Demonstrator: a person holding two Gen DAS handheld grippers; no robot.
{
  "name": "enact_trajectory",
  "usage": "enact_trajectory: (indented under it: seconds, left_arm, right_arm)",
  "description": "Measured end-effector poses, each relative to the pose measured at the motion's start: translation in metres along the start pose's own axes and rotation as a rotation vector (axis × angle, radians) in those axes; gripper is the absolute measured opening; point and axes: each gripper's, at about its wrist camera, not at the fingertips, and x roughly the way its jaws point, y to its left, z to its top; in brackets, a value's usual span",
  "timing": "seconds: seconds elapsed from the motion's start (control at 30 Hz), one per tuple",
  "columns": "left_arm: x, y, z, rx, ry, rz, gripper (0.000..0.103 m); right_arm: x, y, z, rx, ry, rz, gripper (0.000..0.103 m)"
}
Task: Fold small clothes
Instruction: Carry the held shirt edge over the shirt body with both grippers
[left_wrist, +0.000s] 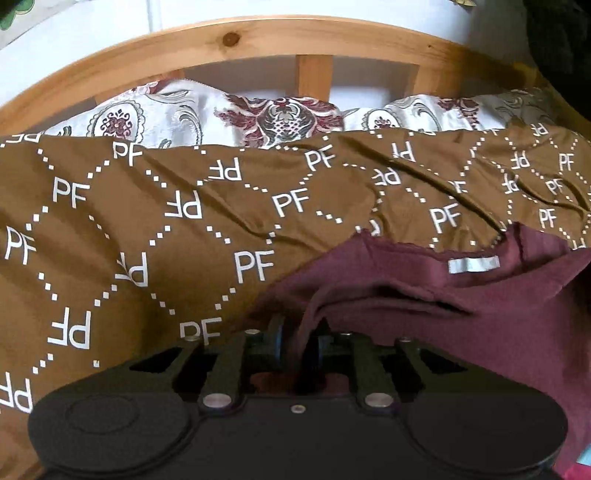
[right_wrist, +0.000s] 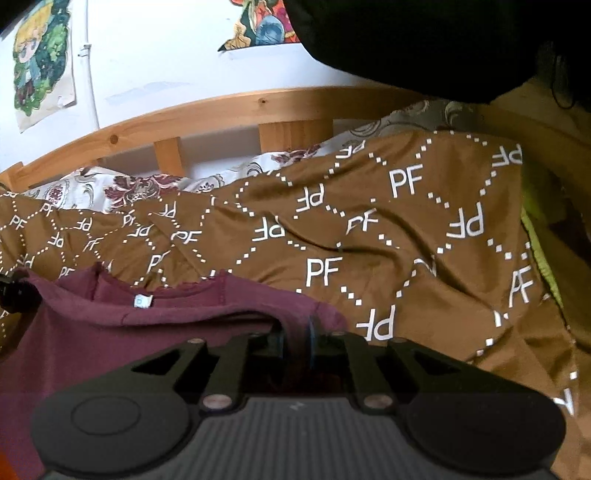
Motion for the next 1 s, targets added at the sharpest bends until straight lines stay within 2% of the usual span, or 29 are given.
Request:
enact_trajectory:
  seconds: [0.13,0.33,0.47,0.6,0.73,0.9,1.0]
  left_arm:
    - [0.006,0.002,-0.001,-0.001,-0.011,0.006,0.029]
    - [0.009,0.006,-0.005,-0.02,-0.028,-0.003,0.034]
    - [0.003,0.002,-0.009,0.045,-0.084,0.007,0.041]
    - [-0.001,0.0,-0.01,0.091,-0.116,0.029,0.047]
    - [-0.005,0.011,-0.003,0.046,-0.136,0.027,0.053]
    - [-0.003,0.028,0.003,-0.034,-0.132,0.045,0.055]
    - [-0.005,0.03,-0.001,-0.046,-0.14,0.028,0.062]
  right_arm:
    - [0.008,0.0,-0.001,-0.004,-0.003,-0.006,0.031]
    - [0.008,-0.001,-0.007,-0.028,-0.029,-0.027,0.044]
    - [0.003,-0.002,-0.012,-0.074,-0.054,-0.026,0.054]
    - [-0.001,0.001,-0.013,-0.138,-0.071,-0.042,0.07]
    - [-0.004,-0.007,-0.005,-0.117,-0.078,-0.05,0.081]
    - [-0.002,-0.019,0.003,-0.059,-0.05,-0.065,0.088]
    - [-0.005,-0.027,0.003,0.004,-0.032,-0.022,0.092]
